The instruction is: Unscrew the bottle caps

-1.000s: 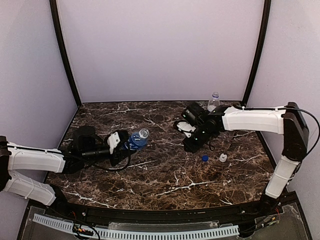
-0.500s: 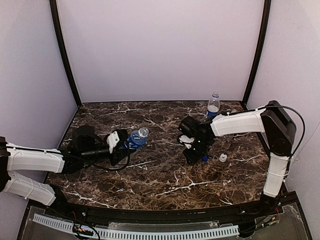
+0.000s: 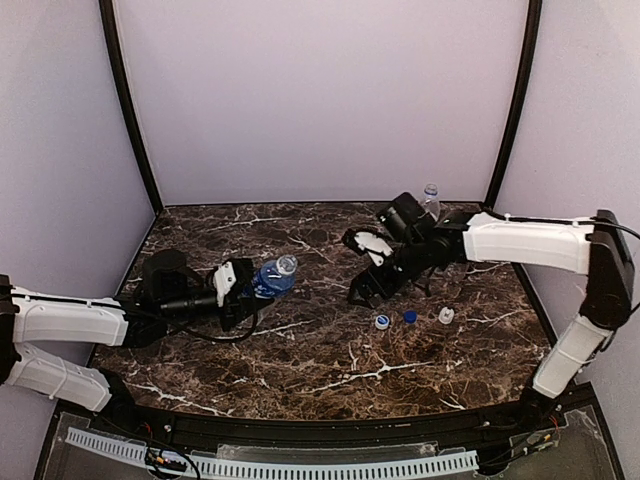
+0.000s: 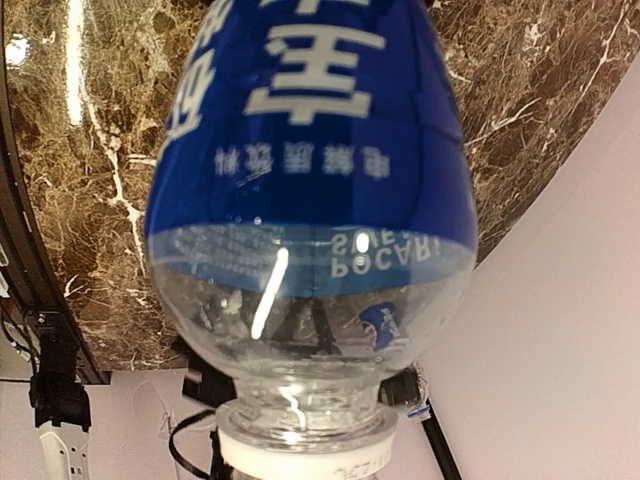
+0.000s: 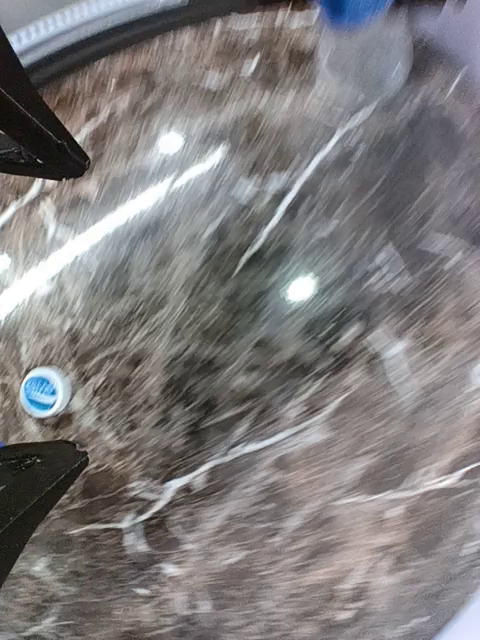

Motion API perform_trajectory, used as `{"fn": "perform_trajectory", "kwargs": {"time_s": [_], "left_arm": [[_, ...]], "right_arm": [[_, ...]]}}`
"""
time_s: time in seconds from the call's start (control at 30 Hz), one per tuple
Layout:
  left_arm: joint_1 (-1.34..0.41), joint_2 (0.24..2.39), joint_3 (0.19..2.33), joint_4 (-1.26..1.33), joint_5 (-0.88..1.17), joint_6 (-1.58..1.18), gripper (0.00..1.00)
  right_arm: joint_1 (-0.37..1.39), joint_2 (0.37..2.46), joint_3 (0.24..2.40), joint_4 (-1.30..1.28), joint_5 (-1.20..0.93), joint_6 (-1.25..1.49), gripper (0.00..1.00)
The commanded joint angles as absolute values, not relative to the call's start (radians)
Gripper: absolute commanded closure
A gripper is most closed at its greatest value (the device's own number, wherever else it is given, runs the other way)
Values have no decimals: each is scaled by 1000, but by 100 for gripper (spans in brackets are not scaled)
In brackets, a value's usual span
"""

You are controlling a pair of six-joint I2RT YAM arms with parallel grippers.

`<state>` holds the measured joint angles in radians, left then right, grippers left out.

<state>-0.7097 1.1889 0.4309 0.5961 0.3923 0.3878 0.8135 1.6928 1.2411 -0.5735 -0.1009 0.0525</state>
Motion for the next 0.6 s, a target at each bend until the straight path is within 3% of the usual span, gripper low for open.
{"fn": "perform_trajectory", "kwargs": {"time_s": [0.0,0.1,0.33,0.57], "left_arm": [[-709,1164,422,635,513,366,71],[-709,1166,428,647,527,342,71],[-710,1175,445,655,545,330,71],[-711,1171,444,651,545,331,71]], "right_arm": [[830,1415,1091,-5,-604,-78,12],[872,1384,1033,300,-678,-116,14],[966,1533,1198,248,-746,-255,19],[974,1608,1231,243,-774,-228,42]]}}
